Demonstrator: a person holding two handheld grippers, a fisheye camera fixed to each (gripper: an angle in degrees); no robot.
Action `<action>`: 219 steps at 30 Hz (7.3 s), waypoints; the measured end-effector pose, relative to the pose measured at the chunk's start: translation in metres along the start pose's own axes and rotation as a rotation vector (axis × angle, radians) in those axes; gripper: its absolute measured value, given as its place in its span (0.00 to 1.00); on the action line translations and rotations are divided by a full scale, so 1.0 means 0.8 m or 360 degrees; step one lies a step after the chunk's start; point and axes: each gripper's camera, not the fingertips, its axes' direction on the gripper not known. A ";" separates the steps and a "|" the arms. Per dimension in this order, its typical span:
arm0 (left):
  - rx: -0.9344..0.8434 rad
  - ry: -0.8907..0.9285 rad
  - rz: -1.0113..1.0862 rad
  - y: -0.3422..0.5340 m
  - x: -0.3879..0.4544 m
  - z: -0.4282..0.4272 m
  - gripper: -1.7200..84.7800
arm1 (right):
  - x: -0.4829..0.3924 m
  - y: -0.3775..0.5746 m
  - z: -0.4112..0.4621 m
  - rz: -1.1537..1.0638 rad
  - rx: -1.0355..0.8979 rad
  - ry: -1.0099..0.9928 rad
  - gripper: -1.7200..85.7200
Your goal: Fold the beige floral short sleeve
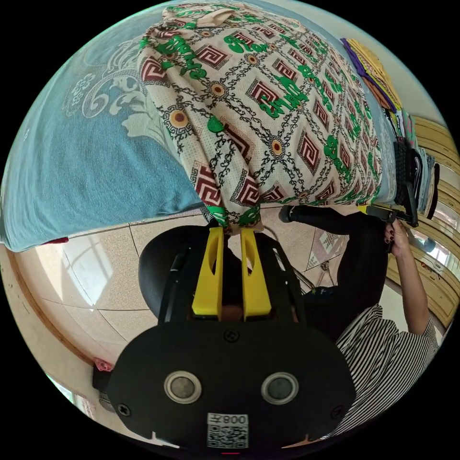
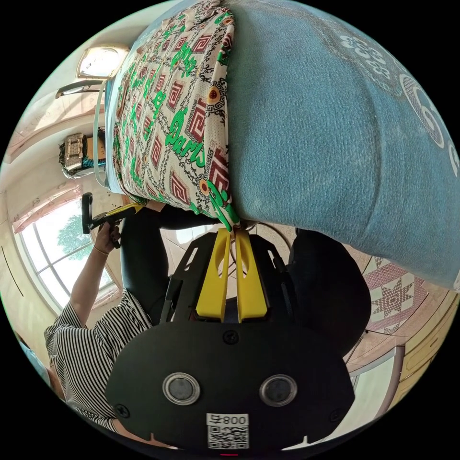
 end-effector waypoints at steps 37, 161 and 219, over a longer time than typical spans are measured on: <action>0.0735 0.0928 -0.0265 0.152 -0.123 -0.058 0.04 | 0.016 0.070 -0.096 -0.0076 0.0461 -0.0404 0.09; 0.1344 0.1553 0.0299 0.303 -0.222 -0.218 0.04 | -0.071 0.199 -0.221 -0.0615 0.0818 -0.0918 0.02; 0.1447 0.1171 -0.0211 -0.268 -0.150 -0.403 0.09 | -0.158 -0.289 -0.311 -0.0323 0.0881 -0.0702 0.09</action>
